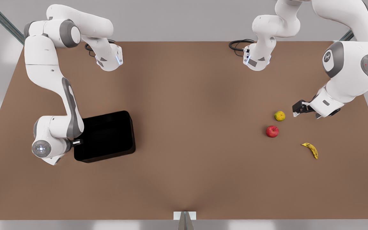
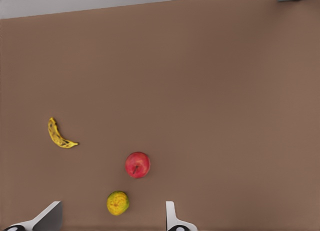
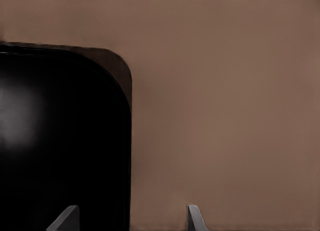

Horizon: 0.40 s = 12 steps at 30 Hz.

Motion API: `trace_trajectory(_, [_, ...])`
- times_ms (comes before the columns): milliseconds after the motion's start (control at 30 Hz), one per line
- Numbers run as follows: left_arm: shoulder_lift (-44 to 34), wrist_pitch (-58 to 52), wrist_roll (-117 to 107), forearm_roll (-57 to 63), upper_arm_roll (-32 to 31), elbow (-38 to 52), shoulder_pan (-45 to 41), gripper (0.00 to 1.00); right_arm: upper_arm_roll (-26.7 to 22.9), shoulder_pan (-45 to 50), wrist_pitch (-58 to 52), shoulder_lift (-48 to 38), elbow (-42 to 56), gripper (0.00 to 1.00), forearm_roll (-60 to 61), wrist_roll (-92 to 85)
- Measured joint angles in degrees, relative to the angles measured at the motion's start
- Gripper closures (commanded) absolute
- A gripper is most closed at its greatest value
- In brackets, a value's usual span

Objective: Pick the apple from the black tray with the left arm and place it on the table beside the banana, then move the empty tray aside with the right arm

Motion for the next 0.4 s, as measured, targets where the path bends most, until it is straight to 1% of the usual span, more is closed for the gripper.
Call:
trace_trajectory(100, [-0.03,0.01,-0.25,0.10,0.00,0.00,-0.14,0.00,0.33,0.03,-4.29,-8.13,2.76,0.00,3.13,-1.32])
trace_trajectory(167, [-0.03,0.01,-0.39,0.14,0.00,0.00,-0.39,0.00,2.16,0.12,-9.29,-13.50,7.67,0.00,4.75,-2.06])
trace_trajectory(233, [0.03,0.01,-0.52,0.16,-0.02,0.00,-0.63,0.00,3.22,0.30,-13.95,-19.04,9.67,0.00,7.21,-2.65])
trace_trajectory(300, [0.11,0.02,-0.64,0.17,-0.15,0.00,-0.69,0.00,3.21,0.49,-17.60,-21.61,10.27,0.00,8.33,-3.10])
trace_trajectory(400, [0.19,0.02,-0.80,0.32,-0.48,0.00,-0.65,0.00,3.46,0.01,-21.23,-22.37,10.68,0.00,9.01,-3.46])
